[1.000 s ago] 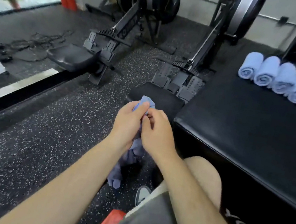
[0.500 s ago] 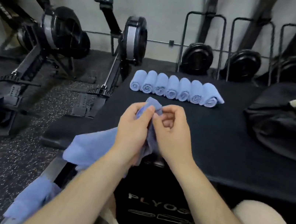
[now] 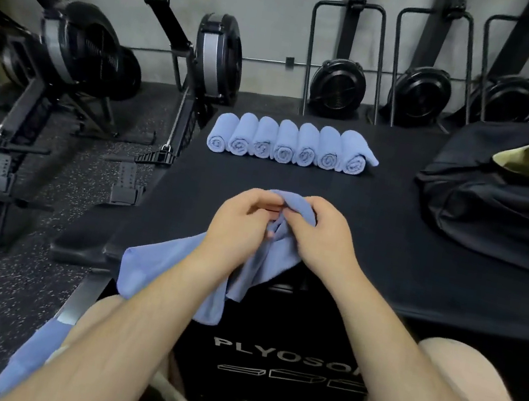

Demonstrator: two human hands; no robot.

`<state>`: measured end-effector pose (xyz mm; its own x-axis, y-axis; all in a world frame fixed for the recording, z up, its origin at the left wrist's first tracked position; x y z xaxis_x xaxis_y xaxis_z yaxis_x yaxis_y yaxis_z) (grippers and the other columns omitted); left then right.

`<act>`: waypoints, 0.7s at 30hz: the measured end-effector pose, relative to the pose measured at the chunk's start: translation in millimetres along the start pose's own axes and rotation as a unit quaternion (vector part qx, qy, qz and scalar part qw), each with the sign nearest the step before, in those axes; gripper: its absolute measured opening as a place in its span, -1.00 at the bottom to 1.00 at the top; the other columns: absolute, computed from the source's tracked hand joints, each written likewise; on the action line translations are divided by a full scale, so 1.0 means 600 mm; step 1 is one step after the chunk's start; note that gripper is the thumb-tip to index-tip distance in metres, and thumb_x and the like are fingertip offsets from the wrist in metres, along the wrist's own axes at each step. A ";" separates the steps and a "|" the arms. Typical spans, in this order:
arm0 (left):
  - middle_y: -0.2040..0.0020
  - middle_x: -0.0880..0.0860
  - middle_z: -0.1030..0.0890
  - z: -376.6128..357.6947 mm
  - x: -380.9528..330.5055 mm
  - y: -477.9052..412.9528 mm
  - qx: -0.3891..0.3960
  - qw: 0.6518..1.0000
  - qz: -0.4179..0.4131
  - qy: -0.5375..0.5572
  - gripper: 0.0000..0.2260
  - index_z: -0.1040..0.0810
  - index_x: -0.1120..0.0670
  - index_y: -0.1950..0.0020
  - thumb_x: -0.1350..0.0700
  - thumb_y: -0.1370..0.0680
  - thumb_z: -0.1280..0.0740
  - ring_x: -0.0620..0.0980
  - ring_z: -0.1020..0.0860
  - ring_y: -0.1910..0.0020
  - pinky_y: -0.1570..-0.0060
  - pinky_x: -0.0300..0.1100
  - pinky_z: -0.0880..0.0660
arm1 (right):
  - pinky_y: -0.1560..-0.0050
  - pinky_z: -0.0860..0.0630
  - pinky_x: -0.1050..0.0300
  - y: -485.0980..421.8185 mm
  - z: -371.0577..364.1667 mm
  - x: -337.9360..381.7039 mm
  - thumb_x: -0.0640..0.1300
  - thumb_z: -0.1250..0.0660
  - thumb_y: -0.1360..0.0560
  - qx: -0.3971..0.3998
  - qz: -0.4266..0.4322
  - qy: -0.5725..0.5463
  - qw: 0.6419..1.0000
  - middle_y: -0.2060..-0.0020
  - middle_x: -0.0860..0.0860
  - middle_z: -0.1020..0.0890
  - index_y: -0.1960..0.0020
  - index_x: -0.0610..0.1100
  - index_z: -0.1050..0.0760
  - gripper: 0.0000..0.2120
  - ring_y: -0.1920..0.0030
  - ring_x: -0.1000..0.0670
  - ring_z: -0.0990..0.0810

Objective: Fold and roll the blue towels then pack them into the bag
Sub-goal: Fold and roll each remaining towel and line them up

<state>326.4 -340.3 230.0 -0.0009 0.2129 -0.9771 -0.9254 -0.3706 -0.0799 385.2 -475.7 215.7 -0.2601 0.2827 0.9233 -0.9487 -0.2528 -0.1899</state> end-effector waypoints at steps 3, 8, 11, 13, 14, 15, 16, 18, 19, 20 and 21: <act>-0.06 0.01 -0.57 0.020 0.025 -0.011 -0.014 0.987 -0.043 -0.156 -0.73 -0.49 0.08 -0.24 0.29 -0.56 -0.30 -0.09 -0.57 0.09 0.06 -0.21 -0.49 | 0.18 -0.44 0.36 -0.008 -0.004 -0.006 -0.18 -0.26 -0.58 -0.008 -0.016 0.005 1.000 0.06 0.11 -0.65 -0.01 -0.07 -0.58 -0.88 0.06 0.16 -0.60; -0.02 0.11 -0.40 0.057 0.069 -0.036 0.006 0.889 -0.003 -0.458 -0.86 -0.52 0.06 0.02 0.01 -0.63 -0.28 0.19 -0.54 0.08 0.14 -0.07 -0.39 | 0.10 -0.45 0.31 -0.009 -0.007 -0.005 -0.20 -0.21 -0.57 0.015 -0.030 0.006 0.999 -0.01 0.16 -0.63 -0.11 0.02 -0.55 -0.78 -0.02 0.16 -0.59; 0.07 0.09 -0.37 0.065 0.047 -0.052 -0.001 0.874 -0.050 -0.483 -0.81 -0.44 0.06 0.16 0.05 -0.63 -0.26 0.16 -0.43 0.20 0.19 -0.08 -0.33 | -0.09 -0.43 0.20 -0.013 -0.010 -0.008 -0.18 -0.25 -0.52 0.068 0.002 0.098 0.993 -0.15 0.14 -0.53 -0.32 0.18 -0.46 -0.56 -0.09 0.13 -0.54; 0.11 0.08 -0.35 0.054 0.014 -0.063 0.004 0.870 -0.112 -0.479 -0.85 -0.43 0.08 0.16 0.12 -0.61 -0.24 0.13 -0.38 0.24 0.23 -0.09 -0.27 | -0.16 -0.42 0.20 -0.016 -0.021 0.000 -0.09 -0.36 -0.52 0.099 0.059 0.141 0.983 -0.20 0.12 -0.49 -0.38 0.21 -0.45 -0.54 -0.14 0.15 -0.50; 0.11 0.09 -0.36 0.047 -0.001 -0.068 0.013 0.871 -0.140 -0.470 -0.87 -0.42 0.09 0.16 0.15 -0.60 -0.23 0.13 -0.38 0.24 0.23 -0.09 -0.25 | -0.15 -0.44 0.21 -0.019 -0.027 0.004 -0.04 -0.38 -0.53 0.101 0.081 0.132 0.983 -0.17 0.12 -0.54 -0.35 0.19 -0.49 -0.59 -0.13 0.16 -0.51; 0.10 0.10 -0.37 0.040 -0.013 -0.072 0.025 0.873 -0.159 -0.460 -0.88 -0.41 0.09 0.15 0.18 -0.59 -0.22 0.14 -0.40 0.23 0.23 -0.08 -0.26 | -0.11 -0.47 0.21 -0.022 -0.030 0.007 -0.02 -0.38 -0.55 0.090 0.084 0.109 0.986 -0.11 0.13 -0.60 -0.29 0.16 -0.54 -0.68 -0.09 0.15 -0.55; 0.09 0.10 -0.38 0.035 -0.019 -0.078 0.035 0.877 -0.175 -0.446 -0.90 -0.41 0.11 0.13 0.20 -0.59 -0.22 0.16 -0.44 0.19 0.22 -0.05 -0.30 | -0.05 -0.51 0.19 -0.026 -0.029 0.008 -0.03 -0.35 -0.57 0.070 0.069 0.081 0.992 -0.03 0.14 -0.64 -0.20 0.12 -0.58 -0.79 -0.04 0.13 -0.59; 0.04 0.12 -0.42 0.033 -0.013 -0.088 0.047 0.883 -0.191 -0.426 -0.96 -0.47 0.15 0.00 0.21 -0.60 -0.24 0.20 -0.49 0.09 0.10 0.02 -0.41 | 0.05 -0.53 0.15 -0.036 -0.021 0.005 -0.09 -0.27 -0.61 0.026 0.031 0.062 0.997 0.08 0.10 -0.65 -0.05 0.01 -0.59 -0.88 0.05 0.08 -0.60; -0.03 0.14 -0.46 0.035 -0.004 -0.090 0.051 0.885 -0.187 -0.424 -0.89 -0.49 0.16 -0.12 0.20 -0.60 -0.27 0.19 -0.50 0.02 0.01 0.02 -0.42 | 0.11 -0.50 0.15 -0.040 -0.018 0.002 -0.11 -0.25 -0.61 0.016 0.023 0.072 0.997 0.12 0.08 -0.64 0.01 -0.04 -0.56 -0.88 0.09 0.07 -0.59; -0.13 0.14 -0.47 0.038 0.008 -0.092 0.058 0.883 -0.181 -0.428 -0.77 -0.49 0.16 -0.24 0.21 -0.59 -0.32 0.16 -0.51 -0.07 -0.05 -0.06 -0.40 | 0.17 -0.45 0.18 -0.042 -0.015 -0.001 -0.11 -0.23 -0.62 0.014 0.017 0.082 0.996 0.15 0.07 -0.62 0.06 -0.07 -0.54 -0.86 0.14 0.07 -0.56; -0.24 0.13 -0.46 0.041 0.023 -0.095 0.061 0.880 -0.176 -0.436 -0.66 -0.46 0.15 -0.34 0.22 -0.56 -0.37 0.12 -0.48 -0.17 -0.10 -0.15 -0.35 | 0.21 -0.40 0.21 -0.043 -0.015 -0.005 -0.10 -0.23 -0.63 0.014 0.011 0.088 0.996 0.17 0.07 -0.60 0.10 -0.08 -0.52 -0.84 0.17 0.09 -0.53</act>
<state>369.7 -294.3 226.0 0.0523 0.9283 -0.3681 -0.9602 -0.0545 -0.2739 409.1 -461.8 215.1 -0.3097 0.4334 0.8463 -0.9378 -0.2860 -0.1967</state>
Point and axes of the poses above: each hand's wrist, its own y-axis away from the middle knuckle, its own z-axis out of the back of the hand, x = y × z, the point moved 3 cm from there along -y, towards the middle knuckle
